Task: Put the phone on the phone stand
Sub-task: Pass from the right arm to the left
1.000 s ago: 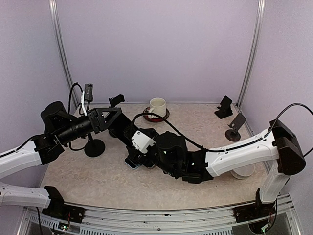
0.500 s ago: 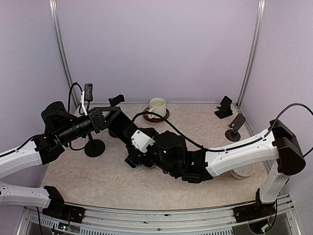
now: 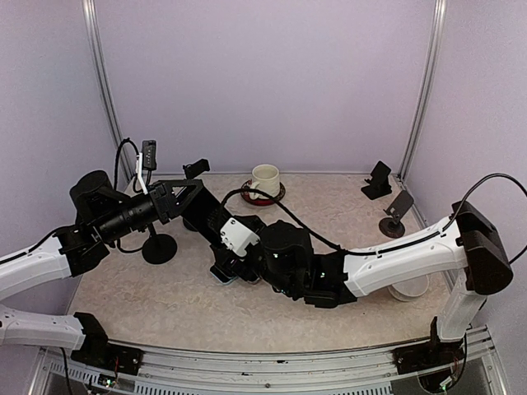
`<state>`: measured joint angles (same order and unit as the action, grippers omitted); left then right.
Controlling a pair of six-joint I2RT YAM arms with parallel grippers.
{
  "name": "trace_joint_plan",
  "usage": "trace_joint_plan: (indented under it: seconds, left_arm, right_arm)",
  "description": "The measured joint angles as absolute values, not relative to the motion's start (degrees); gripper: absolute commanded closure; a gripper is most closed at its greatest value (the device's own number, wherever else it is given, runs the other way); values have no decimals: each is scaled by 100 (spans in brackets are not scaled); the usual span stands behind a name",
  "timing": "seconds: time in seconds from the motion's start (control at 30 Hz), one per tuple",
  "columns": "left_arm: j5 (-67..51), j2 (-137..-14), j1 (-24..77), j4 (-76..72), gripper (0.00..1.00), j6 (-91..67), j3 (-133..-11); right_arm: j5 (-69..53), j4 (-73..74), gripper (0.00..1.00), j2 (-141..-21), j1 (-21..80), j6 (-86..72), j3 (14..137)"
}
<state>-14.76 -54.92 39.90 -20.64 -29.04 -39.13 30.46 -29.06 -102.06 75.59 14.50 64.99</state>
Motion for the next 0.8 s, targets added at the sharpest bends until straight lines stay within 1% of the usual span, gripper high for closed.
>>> trace_joint_plan:
  seconds: [0.2, 0.27, 0.4, 0.53, 0.6, 0.63, 0.7, 0.8]
  left_arm:
    - [-1470, -5492, 3990, -2064, 80, -2904, -3913]
    - [-1470, -5492, 3990, -2064, 81, -2902, -3913]
    - [-1444, -5492, 3988, -2062, 88, -2882, -3911]
    - [-1347, -5492, 3977, -2062, 99, -2768, -3892]
    - [-1321, -5492, 3968, -2062, 100, -2722, -3883]
    - [-1317, -5492, 3968, -2062, 100, -2716, -3883]
    - [-1313, -5492, 3968, -2060, 100, -2707, -3883]
    - [-1308, -5489, 3968, -2058, 100, -2696, -3883]
  right_arm:
    - [3039, -2910, 63, -10235, 7559, 1409, 6521]
    - [3028, -2910, 63, -10239, 7559, 1402, 6521]
    - [3026, -2921, 63, -10269, 7559, 1380, 6552]
    - [3022, -2926, 63, -10272, 7559, 1352, 6556]
    - [3009, -2926, 62, -10274, 7559, 1332, 6556]
    - [3006, -2926, 59, -10276, 7559, 1321, 6556]
    - [3000, -2926, 45, -10276, 7559, 1310, 6556]
    - [2982, -2926, 18, -10276, 7559, 1293, 6556]
